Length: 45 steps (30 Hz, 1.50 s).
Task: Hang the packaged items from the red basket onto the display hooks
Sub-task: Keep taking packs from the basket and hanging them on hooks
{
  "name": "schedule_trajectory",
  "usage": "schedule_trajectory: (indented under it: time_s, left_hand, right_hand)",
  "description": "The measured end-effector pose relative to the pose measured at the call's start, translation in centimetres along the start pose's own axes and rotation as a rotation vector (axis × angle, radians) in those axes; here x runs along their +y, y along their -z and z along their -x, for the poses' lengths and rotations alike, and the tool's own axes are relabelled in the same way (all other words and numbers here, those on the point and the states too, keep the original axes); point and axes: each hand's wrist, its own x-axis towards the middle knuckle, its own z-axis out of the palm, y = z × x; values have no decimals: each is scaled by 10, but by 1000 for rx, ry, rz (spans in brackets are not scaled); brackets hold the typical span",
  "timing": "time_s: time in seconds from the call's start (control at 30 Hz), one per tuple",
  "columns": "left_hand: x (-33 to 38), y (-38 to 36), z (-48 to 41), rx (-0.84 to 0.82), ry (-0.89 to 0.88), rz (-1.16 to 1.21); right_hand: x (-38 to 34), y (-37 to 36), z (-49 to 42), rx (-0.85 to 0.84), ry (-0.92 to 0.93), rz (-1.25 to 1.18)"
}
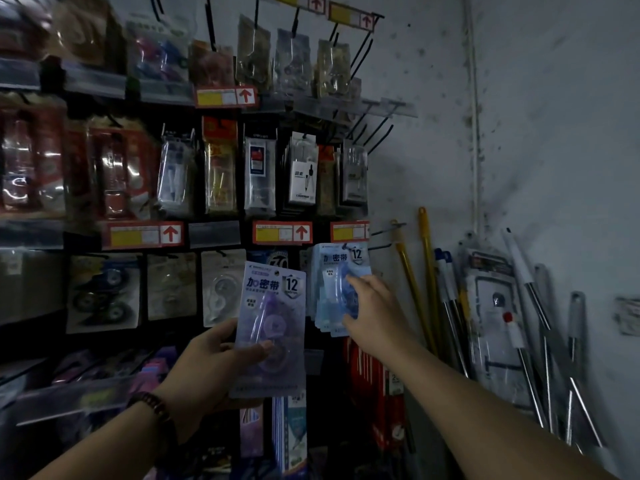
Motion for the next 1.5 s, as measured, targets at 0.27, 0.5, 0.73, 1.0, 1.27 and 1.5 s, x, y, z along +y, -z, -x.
schedule_trajectory:
  time_s: [0.27,0.5,0.73,1.0,1.27,1.5]
  left_hand:
    - [2,-9,-10,-1,-25,3]
    - [0,-23,-21,-6,-18,-11]
    - [10,-60,-21,14,-28,38]
    - [2,-70,-39,28,-97,-351]
    - [-1,-47,-45,128,-332,-900]
    - [-3,-39,-48,95,-334,-913]
  right_hand:
    - [-3,-13,-10,-13,-64,90]
    - [-4,0,12,150,108,22]
    - [-21,13,46,39,419,-98]
    - [-3,0,44,125,249,-183]
    - [3,-8,25,164,75,-170]
    - [-7,-4,7,120,28,-161]
